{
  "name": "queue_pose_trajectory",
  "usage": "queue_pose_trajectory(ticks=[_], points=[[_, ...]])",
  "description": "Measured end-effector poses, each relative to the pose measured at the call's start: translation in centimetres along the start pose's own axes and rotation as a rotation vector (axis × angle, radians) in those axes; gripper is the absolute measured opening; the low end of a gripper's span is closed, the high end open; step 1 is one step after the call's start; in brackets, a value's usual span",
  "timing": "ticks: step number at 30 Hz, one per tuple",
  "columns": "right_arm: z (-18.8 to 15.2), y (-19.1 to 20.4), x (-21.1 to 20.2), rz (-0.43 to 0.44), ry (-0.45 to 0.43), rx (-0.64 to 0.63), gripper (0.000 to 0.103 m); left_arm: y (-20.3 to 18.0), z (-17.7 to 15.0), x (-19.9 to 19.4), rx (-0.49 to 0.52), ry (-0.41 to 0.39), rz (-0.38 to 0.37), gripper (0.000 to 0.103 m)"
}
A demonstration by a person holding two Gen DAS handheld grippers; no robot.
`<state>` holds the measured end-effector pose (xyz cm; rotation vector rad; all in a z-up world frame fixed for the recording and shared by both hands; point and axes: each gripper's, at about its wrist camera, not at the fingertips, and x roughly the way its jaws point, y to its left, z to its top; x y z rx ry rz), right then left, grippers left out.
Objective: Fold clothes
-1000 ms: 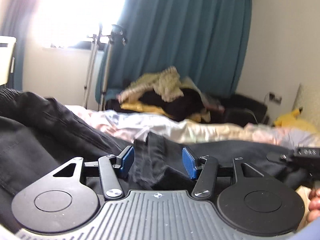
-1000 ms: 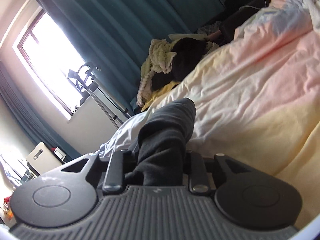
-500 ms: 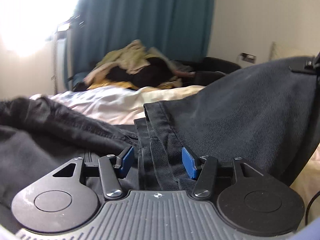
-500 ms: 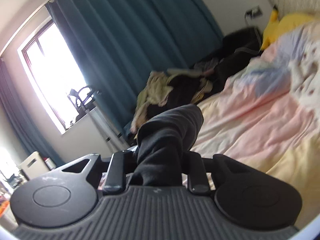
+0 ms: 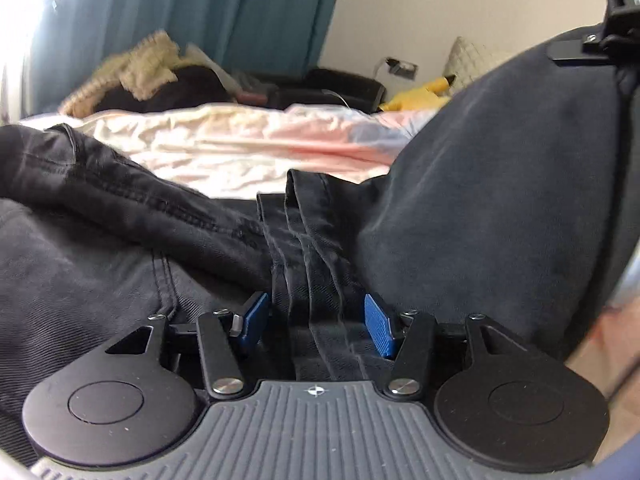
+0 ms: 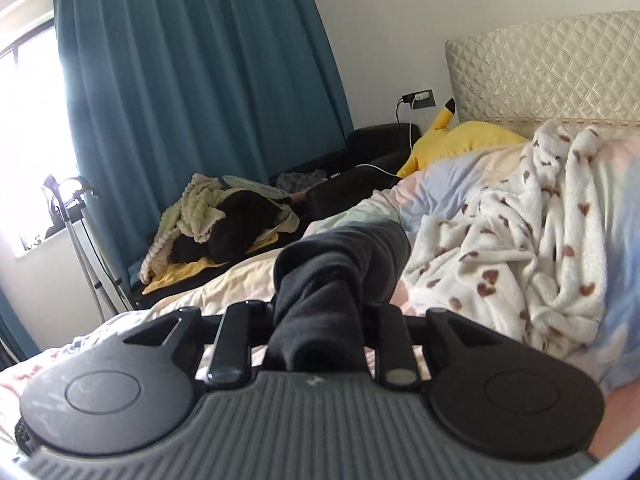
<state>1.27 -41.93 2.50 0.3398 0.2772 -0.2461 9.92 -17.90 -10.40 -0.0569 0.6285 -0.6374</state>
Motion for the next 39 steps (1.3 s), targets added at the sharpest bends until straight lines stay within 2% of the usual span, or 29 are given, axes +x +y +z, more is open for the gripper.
queue_pose_trajectory(ticks=[1, 3, 5, 7, 11, 12, 16, 19, 22, 25, 28, 32, 34, 35, 36, 37, 39], points=[[-0.1, 0.7, 0.3, 0.004, -0.012, -0.017, 0.025, 0.8, 0.5, -0.8, 0.013, 0.01, -0.001, 0.058], [0.1, 2.7, 0.8, 0.029, -0.038, -0.04, 0.026, 1.9, 1.3, -3.2, 0.053, -0.004, 0.048, 0.059], [0.4, 5.6, 1.4, 0.066, -0.057, -0.062, 0.027, 4.2, 2.1, -6.1, -0.008, -0.034, 0.117, 0.069], [0.3, 8.7, 2.0, 0.1, -0.073, -0.085, 0.028, 6.7, 2.8, -9.7, -0.091, -0.058, 0.157, 0.071], [-0.9, 16.1, 3.4, 0.168, -0.097, -0.165, 0.028, 9.9, 4.1, -16.4, -0.065, -0.149, 0.328, 0.071], [-1.2, 18.0, 3.7, 0.188, -0.097, -0.185, 0.028, 10.9, 4.2, -18.1, -0.083, -0.176, 0.345, 0.071], [-3.9, 25.7, 5.3, 0.3, -0.074, -0.241, 0.028, 15.7, 4.1, -24.0, -0.213, -0.328, 0.357, 0.075], [-6.8, 30.6, 6.8, 0.383, 0.004, -0.22, 0.028, 18.8, 3.7, -26.5, -0.307, -0.436, 0.368, 0.075], [-11.0, 34.5, 8.9, 0.408, 0.105, -0.244, 0.028, 23.0, 3.5, -28.0, -0.426, -0.506, 0.373, 0.075], [-15.4, 36.8, 10.5, 0.425, 0.163, -0.344, 0.028, 26.4, 3.2, -28.6, -0.508, -0.523, 0.39, 0.075], [-18.7, 38.5, 9.6, 0.445, 0.152, -0.466, 0.028, 28.6, 3.3, -28.6, -0.587, -0.519, 0.358, 0.075], [-20.1, 39.5, 8.7, 0.463, 0.121, -0.545, 0.03, 28.4, 3.5, -28.4, -0.556, -0.518, 0.362, 0.077], [-19.8, 39.3, 8.5, 0.483, 0.113, -0.558, 0.044, 27.4, 3.3, -28.9, -0.531, -0.519, 0.363, 0.079], [-19.5, 39.2, 8.3, 0.508, 0.116, -0.558, 0.051, 27.0, 3.1, -29.0, -0.525, -0.521, 0.361, 0.08], [-19.2, 39.1, 8.1, 0.534, 0.118, -0.558, 0.063, 26.7, 3.0, -29.2, -0.522, -0.524, 0.36, 0.08], [-18.9, 38.9, 7.2, 0.584, 0.122, -0.577, 0.07, 26.6, 2.9, -29.1, -0.52, -0.529, 0.36, 0.08], [-18.4, 38.6, 4.7, 0.71, 0.129, -0.635, 0.07, 26.3, 2.9, -29.1, -0.522, -0.529, 0.351, 0.08]])
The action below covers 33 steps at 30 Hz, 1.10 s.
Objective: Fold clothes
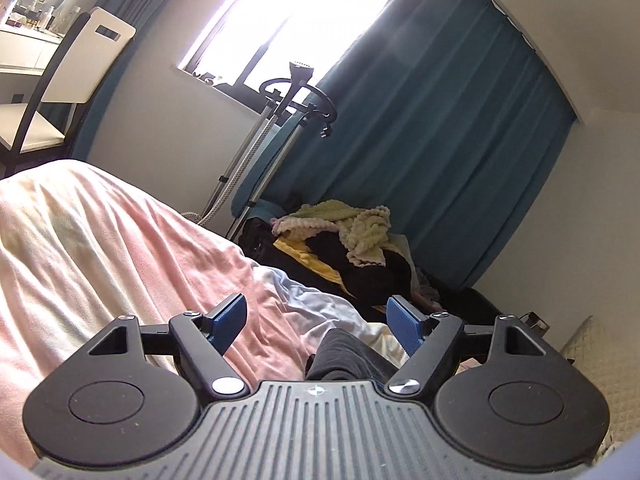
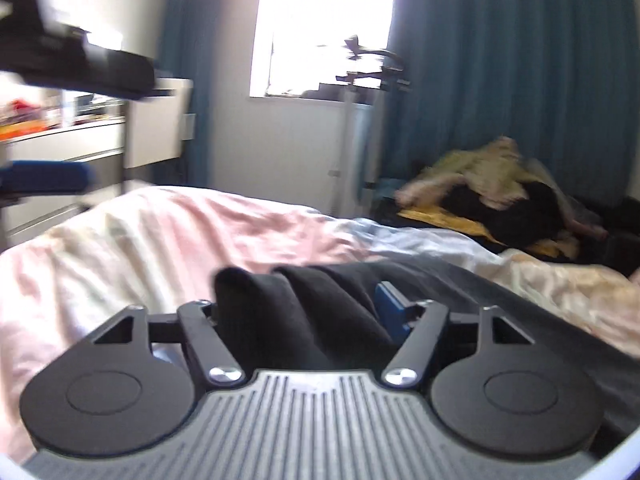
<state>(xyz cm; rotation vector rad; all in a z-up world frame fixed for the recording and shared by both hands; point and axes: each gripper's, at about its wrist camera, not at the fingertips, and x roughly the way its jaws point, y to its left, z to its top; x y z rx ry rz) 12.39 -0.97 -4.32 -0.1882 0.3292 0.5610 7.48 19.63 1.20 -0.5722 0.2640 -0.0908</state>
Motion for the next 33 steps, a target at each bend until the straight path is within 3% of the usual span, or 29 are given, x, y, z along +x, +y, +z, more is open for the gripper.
queue_pose_trajectory(ticks=[3, 5, 8, 12, 13, 15, 19, 22, 26, 29, 30, 31, 32, 33], points=[[0.2, 0.3, -4.8, 0.151, -0.006, -0.129, 0.07, -1.0, -0.5, 0.0, 0.008, 0.015, -0.06, 0.079], [-0.1, -0.6, -8.0, 0.177, 0.006, -0.189, 0.07, -2.0, -1.2, 0.5, 0.03, 0.046, -0.081, 0.079], [-0.8, -2.8, -11.4, 0.144, 0.033, -0.205, 0.07, -3.6, -2.8, 1.8, 0.085, 0.104, -0.095, 0.074], [-2.3, -7.0, -13.3, 0.02, 0.036, -0.16, 0.068, -5.2, -5.6, 4.4, 0.149, 0.202, -0.087, 0.041], [-2.7, -8.1, -13.2, 0.0, 0.037, -0.126, 0.068, -5.4, -6.2, 5.2, 0.174, 0.22, -0.049, 0.033], [-3.5, -9.4, -13.2, -0.043, 0.038, -0.06, 0.067, -4.9, -7.3, 6.6, 0.193, 0.248, 0.05, 0.032], [-4.3, -11.0, -12.5, -0.096, 0.048, 0.027, 0.067, -2.2, -9.0, 8.6, 0.119, 0.314, 0.205, 0.005], [-5.5, -10.7, -10.6, -0.072, 0.09, 0.016, 0.067, -2.0, -9.7, 8.9, 0.131, 0.314, 0.256, 0.005], [-7.6, -8.7, -7.7, -0.015, 0.166, -0.042, 0.066, -2.9, -9.7, 8.1, 0.151, 0.278, 0.272, 0.005], [-8.0, -7.6, -6.9, -0.05, 0.163, -0.092, 0.05, -3.4, -9.0, 6.7, 0.136, 0.229, 0.258, 0.005], [-7.7, -7.8, -6.9, -0.053, 0.162, -0.068, 0.036, -3.6, -8.6, 5.7, 0.126, 0.181, 0.239, 0.01], [-7.5, -8.1, -7.0, -0.053, 0.163, -0.04, 0.022, -4.0, -8.0, 4.6, 0.116, 0.117, 0.216, 0.022], [-7.2, -8.2, -7.1, -0.055, 0.16, -0.016, 0.016, -4.2, -7.5, 3.4, 0.1, 0.055, 0.183, 0.031], [-6.9, -8.3, -7.6, -0.063, 0.15, 0.0, 0.012, -4.3, -6.9, 2.5, 0.075, 0.008, 0.138, 0.053]])
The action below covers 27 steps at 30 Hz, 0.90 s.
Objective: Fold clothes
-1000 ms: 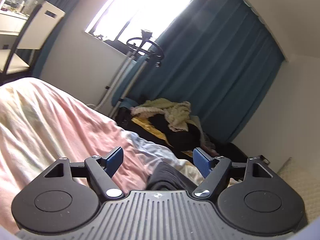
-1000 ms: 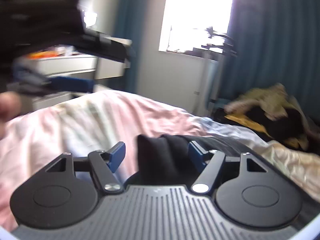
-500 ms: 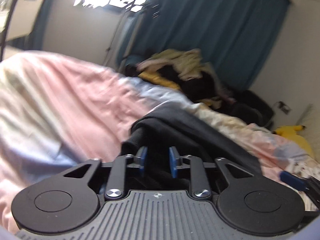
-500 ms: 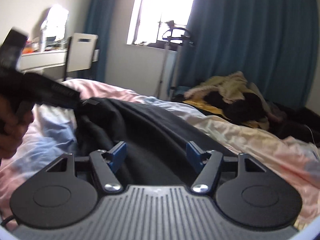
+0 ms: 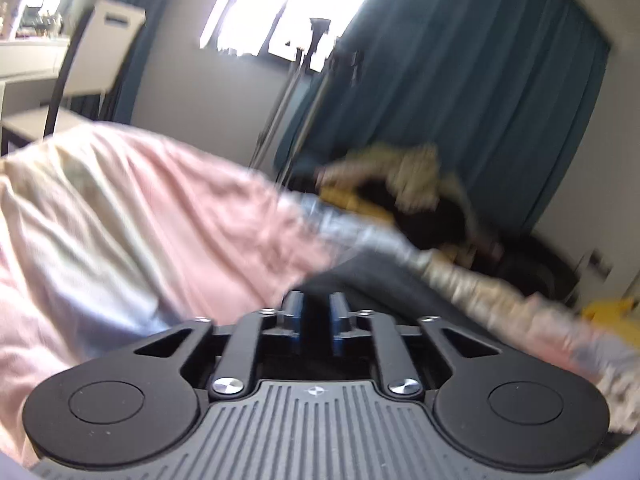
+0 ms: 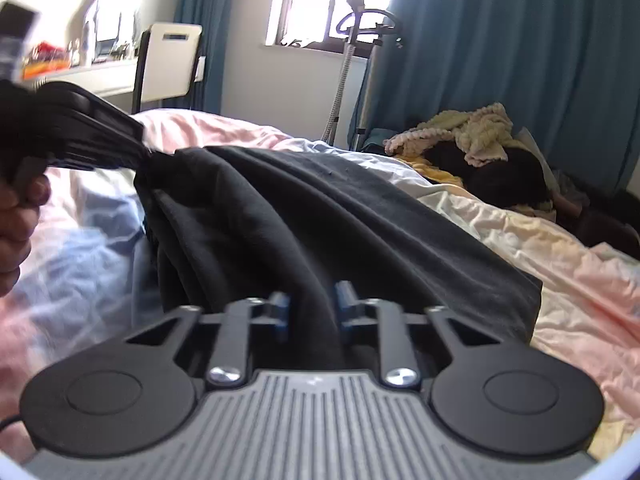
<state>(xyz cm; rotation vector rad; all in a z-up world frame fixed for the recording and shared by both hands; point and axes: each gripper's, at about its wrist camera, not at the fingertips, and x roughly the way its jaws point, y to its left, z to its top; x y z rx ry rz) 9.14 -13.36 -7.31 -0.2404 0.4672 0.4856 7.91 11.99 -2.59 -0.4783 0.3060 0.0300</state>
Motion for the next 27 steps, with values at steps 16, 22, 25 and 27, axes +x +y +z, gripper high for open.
queue_pose_trajectory(ticks=[16, 22, 25, 27], points=[[1.4, 0.7, -5.8, -0.007, -0.102, 0.007, 0.008, 5.1, -1.2, 9.0, -0.612, 0.321, -0.289, 0.066], [-0.6, 2.5, -3.0, 0.013, 0.015, -0.054, 0.014, 5.3, -1.5, 9.7, -0.591, 0.29, -0.165, 0.02], [-1.0, 3.2, -2.3, 0.013, 0.018, -0.076, 0.023, 5.3, -0.9, 8.6, -0.561, 0.255, -0.157, 0.013], [-1.0, 3.7, -2.2, -0.008, 0.005, -0.082, 0.025, 5.6, -0.7, 7.4, -0.608, 0.231, -0.18, 0.011]])
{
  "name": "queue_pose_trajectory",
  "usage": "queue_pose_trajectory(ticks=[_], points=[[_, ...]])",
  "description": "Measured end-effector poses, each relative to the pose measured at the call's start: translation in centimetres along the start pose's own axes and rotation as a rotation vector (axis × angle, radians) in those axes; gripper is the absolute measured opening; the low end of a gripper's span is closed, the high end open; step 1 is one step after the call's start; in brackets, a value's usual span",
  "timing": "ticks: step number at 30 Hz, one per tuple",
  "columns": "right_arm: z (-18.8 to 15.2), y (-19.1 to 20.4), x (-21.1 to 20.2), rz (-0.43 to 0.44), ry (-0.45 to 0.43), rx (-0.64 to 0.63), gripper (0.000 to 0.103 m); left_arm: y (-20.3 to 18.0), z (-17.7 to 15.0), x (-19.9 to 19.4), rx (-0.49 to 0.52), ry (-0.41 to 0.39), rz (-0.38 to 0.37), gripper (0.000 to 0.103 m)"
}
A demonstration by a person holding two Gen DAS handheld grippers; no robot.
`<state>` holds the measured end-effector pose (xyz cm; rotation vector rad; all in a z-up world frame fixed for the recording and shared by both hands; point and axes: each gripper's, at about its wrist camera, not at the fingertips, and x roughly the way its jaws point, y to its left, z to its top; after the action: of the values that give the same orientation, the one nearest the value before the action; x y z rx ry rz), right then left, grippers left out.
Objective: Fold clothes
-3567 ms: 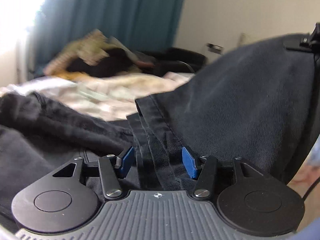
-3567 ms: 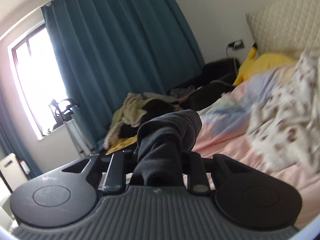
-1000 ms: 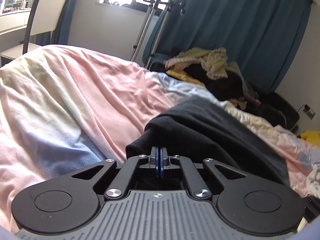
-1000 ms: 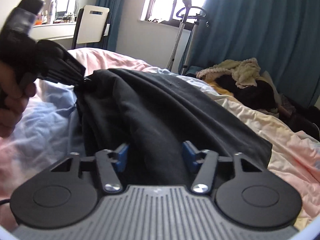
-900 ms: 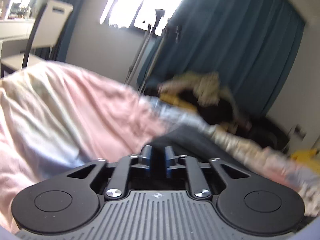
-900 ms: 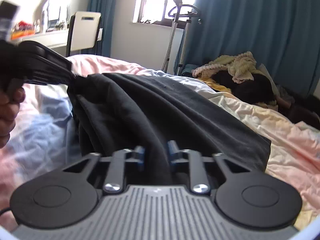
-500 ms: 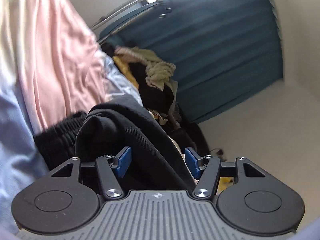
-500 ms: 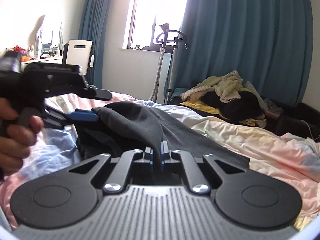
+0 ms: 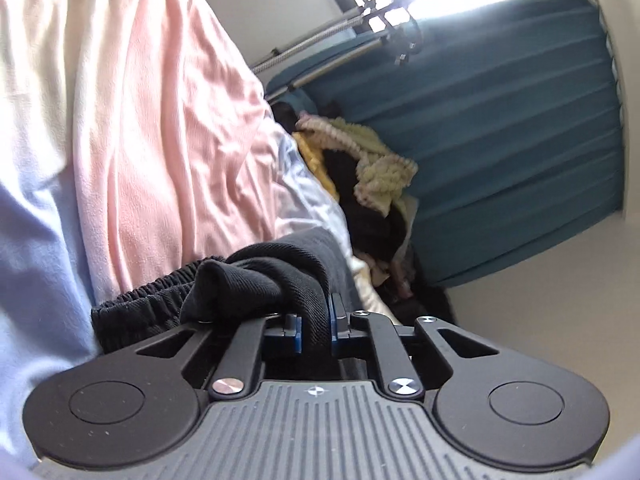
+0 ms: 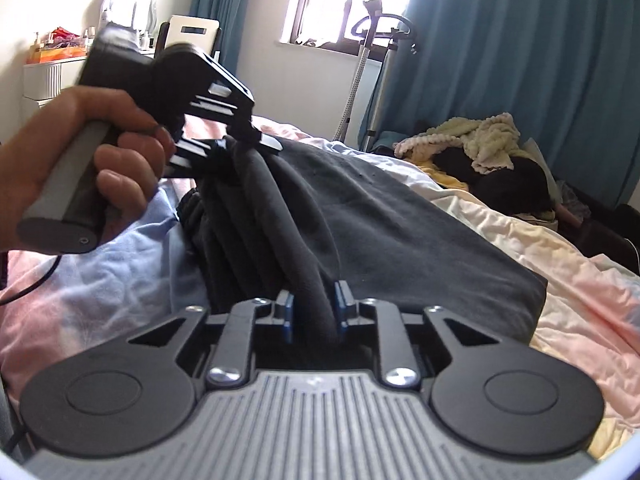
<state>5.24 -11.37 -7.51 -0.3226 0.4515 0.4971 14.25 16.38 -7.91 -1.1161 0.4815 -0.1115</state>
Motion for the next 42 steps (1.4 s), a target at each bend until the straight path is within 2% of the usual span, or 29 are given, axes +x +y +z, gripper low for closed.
queue_pose_trajectory(ticks=[2, 3, 4, 8, 11, 14, 16, 17, 18, 19, 21, 24, 26, 27, 30, 31, 34, 38, 42], points=[[0.1, 0.5, -0.1, -0.033, -0.033, -0.027, 0.038, -0.1, 0.1, -1.2, -0.03, -0.015, -0.045, 0.009], [0.1, 0.8, -0.2, -0.044, -0.055, -0.044, 0.049, -0.3, 0.0, -1.9, -0.03, -0.029, -0.055, 0.008], [0.2, 1.0, -0.2, -0.046, -0.082, -0.056, 0.053, -0.4, 0.0, -2.4, -0.022, -0.038, -0.069, 0.008], [1.1, 2.0, 0.6, -0.059, -0.163, -0.099, 0.057, -0.7, -0.5, -3.5, 0.017, -0.051, -0.072, 0.008], [2.0, 2.6, 2.5, -0.106, -0.164, -0.128, 0.057, -0.4, -0.5, -3.4, 0.004, -0.049, -0.07, 0.008], [1.7, 2.5, 4.3, -0.127, -0.086, -0.148, 0.053, 0.2, -0.5, -2.7, -0.024, -0.043, -0.052, 0.009], [1.0, 2.4, 4.9, -0.124, -0.024, -0.179, 0.041, 0.7, -0.5, -2.3, -0.052, -0.026, -0.035, 0.015], [0.9, 2.2, 4.8, -0.126, -0.003, -0.186, 0.039, 1.0, -0.4, -1.9, -0.067, -0.005, -0.038, 0.018], [0.8, 2.1, 4.6, -0.131, 0.014, -0.188, 0.037, 1.2, -0.3, -1.5, -0.076, 0.017, -0.043, 0.025], [0.9, 1.9, 4.3, -0.139, 0.02, -0.191, 0.033, 1.3, -0.3, -1.2, -0.079, 0.032, -0.044, 0.034], [1.0, 1.8, 3.7, -0.162, 0.007, -0.207, 0.028, 1.4, -0.4, -0.4, -0.075, 0.051, -0.044, 0.043], [0.6, 2.9, 3.1, -0.197, -0.038, -0.325, 0.021, 1.1, -0.5, 0.9, -0.051, 0.069, -0.035, 0.047], [0.2, 3.2, 3.2, -0.217, -0.036, -0.382, 0.021, 0.9, -0.5, 2.0, -0.011, 0.093, 0.004, 0.047], [0.0, 3.4, 3.2, -0.232, -0.029, -0.403, 0.021, 1.0, -0.5, 2.3, -0.004, 0.09, 0.013, 0.046], [-0.7, 2.9, 3.0, -0.301, 0.008, -0.435, 0.021, 1.3, -0.5, 2.1, 0.009, 0.067, 0.036, 0.021], [-0.9, 2.5, 2.8, -0.319, 0.027, -0.425, 0.021, 1.2, -0.5, 2.0, 0.025, 0.063, 0.038, 0.016], [-1.5, 1.1, 2.2, -0.36, 0.095, -0.39, 0.02, 0.9, -0.7, 0.5, 0.04, 0.006, 0.013, 0.011], [-2.3, -0.4, 1.4, -0.419, 0.176, -0.35, 0.02, 2.0, 0.0, -1.9, -0.062, -0.047, -0.028, 0.008], [-3.3, -1.7, 0.8, -0.421, 0.247, -0.268, 0.024, 4.5, 0.1, -1.4, -0.096, -0.018, 0.041, 0.007]])
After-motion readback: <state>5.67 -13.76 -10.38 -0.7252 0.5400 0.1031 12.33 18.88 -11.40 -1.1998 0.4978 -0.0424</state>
